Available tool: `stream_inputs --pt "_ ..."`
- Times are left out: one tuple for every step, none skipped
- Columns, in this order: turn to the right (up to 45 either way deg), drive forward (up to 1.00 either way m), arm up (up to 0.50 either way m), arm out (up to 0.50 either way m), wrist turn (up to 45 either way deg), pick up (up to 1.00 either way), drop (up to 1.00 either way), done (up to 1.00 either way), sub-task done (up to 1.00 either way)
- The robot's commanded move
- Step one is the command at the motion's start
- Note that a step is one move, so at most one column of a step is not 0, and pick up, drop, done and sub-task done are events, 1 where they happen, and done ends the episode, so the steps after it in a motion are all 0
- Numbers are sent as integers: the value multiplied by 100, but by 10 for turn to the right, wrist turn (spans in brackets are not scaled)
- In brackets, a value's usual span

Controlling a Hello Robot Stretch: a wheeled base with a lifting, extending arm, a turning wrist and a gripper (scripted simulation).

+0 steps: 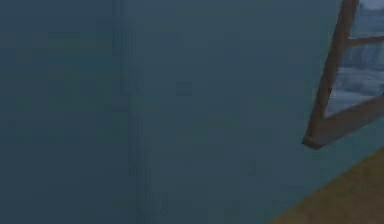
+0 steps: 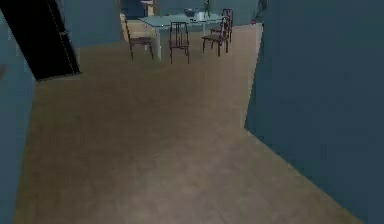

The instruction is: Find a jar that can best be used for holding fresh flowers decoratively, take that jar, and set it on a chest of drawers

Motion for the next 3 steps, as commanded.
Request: stream_inputs --pt "450 0 0 0 0 0 0 0 0" --pt "210 0 0 0 0 0 0 0 0" --pt "0 100 0 0 0 0 0 0 0"
